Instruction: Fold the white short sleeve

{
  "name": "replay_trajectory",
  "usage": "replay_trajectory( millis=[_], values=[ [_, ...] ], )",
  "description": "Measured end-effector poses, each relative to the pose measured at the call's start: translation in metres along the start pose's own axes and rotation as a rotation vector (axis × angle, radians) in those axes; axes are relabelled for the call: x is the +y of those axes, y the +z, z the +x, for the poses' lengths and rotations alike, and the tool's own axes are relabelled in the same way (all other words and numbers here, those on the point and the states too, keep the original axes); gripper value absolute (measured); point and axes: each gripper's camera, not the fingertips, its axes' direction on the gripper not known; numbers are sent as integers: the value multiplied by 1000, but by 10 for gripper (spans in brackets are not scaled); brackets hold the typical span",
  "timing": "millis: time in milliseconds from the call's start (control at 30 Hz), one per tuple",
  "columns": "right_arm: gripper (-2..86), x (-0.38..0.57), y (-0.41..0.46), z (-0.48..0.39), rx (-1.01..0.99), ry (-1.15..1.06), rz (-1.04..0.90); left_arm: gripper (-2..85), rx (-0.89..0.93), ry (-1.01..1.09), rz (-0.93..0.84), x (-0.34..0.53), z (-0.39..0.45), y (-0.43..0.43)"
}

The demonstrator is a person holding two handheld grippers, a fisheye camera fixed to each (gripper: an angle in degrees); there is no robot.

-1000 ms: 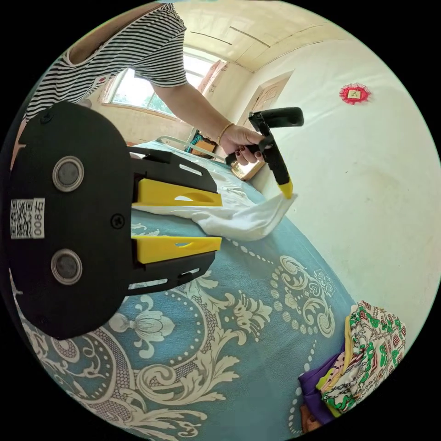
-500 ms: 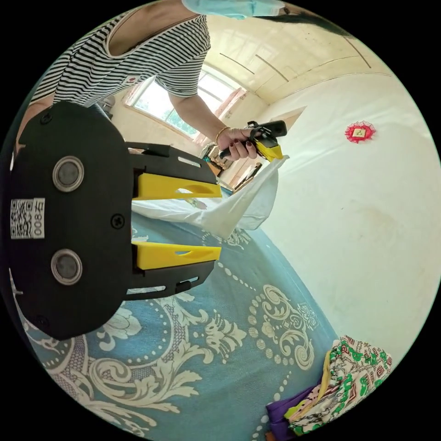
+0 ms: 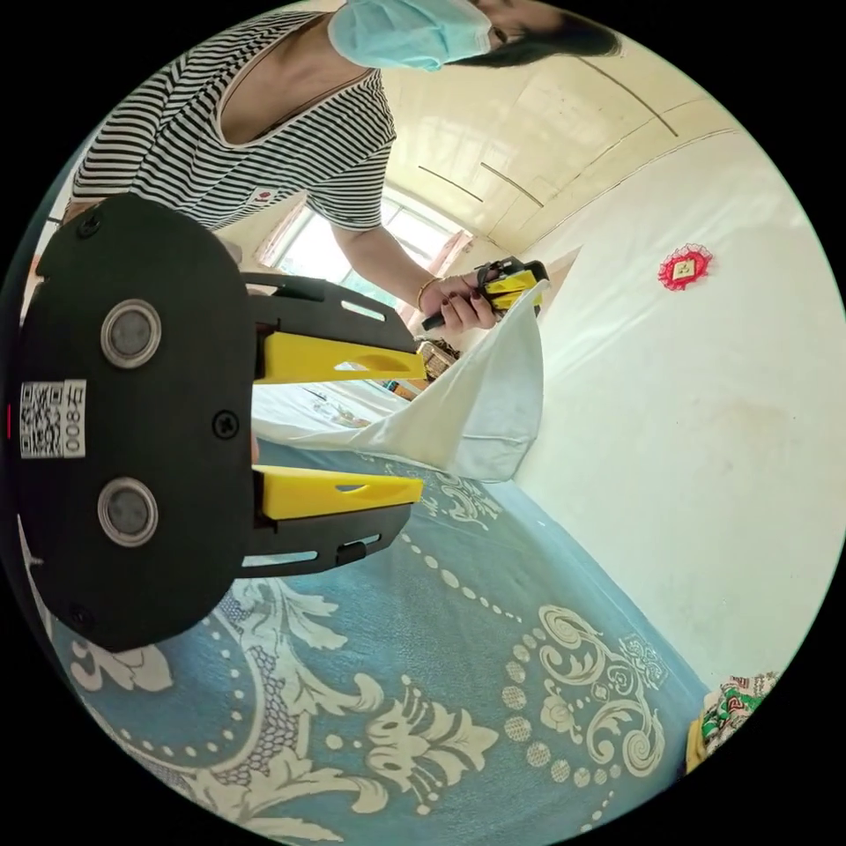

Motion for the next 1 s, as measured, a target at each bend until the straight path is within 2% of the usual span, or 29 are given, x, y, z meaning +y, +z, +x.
replay_trajectory(
  millis=[167,300,467,633,800,1000],
  values=[
    [85,-5,-7,7,-59,-13,6,13,-21,-12,11,-18,-15,9],
    [41,-5,-20,5,-32,-20,64,14,-55,-31,-5,-33,-30,26],
    [23,-7,-32,-11,199,47,51,15,-160,-93,-96,-61,-70,81],
    [16,-3,-29,-25,415,64,-20,15,-180,-142,-220,-80,-105,161],
    [13,-10,-31,-10,378,175,-7,16,-238,-148,-329,-90,-120,223],
    [9,-25,-22,-13,402,211,-98,21,-311,-98,-433,-96,-112,271]
  ],
)
